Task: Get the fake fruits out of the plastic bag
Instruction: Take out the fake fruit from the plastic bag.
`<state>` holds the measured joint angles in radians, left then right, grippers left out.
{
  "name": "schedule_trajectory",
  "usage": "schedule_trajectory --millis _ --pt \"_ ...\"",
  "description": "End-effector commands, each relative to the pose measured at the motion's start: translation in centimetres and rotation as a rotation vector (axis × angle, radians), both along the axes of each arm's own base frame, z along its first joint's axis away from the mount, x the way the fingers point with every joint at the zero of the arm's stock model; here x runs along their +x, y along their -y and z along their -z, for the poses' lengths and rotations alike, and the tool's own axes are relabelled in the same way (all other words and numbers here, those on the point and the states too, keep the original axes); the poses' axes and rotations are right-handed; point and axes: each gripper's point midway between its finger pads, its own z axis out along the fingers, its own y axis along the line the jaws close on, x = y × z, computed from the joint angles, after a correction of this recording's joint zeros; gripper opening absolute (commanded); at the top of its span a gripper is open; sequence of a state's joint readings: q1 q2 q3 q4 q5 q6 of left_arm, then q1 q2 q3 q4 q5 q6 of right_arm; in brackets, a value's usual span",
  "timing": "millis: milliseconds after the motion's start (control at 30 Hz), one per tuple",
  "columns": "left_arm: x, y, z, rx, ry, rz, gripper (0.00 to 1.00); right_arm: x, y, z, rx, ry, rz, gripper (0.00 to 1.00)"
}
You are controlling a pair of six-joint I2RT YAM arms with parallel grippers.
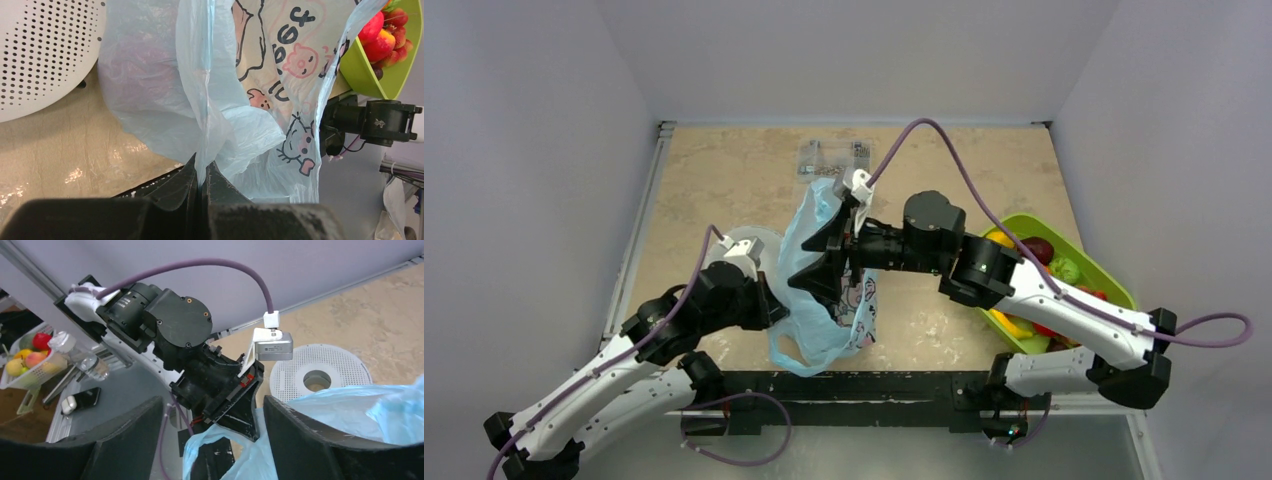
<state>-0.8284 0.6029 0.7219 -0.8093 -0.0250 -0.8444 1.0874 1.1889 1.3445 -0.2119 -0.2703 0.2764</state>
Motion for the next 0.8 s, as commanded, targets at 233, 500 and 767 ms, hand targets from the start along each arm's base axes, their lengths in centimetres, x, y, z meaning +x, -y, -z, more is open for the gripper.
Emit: schedule_trajectory --millis 233,500,767 --pt "-0.9 -1.7 -1.1 -0.004 0.035 -0.023 0.00 5.0 -0.8 13.9 -0.293 -0.143 0.312 0.35" --pt "-2.9 -3.4 1.0 0.005 -0.028 -0.034 0.00 6.9 0.8 24.0 -0.594 -0.187 0.482 0.31" --pt "-3.7 -3.9 2.0 -0.016 -0.058 -0.057 0.00 6.0 -0.3 28.8 -0.667 -0.220 0.436 0.43"
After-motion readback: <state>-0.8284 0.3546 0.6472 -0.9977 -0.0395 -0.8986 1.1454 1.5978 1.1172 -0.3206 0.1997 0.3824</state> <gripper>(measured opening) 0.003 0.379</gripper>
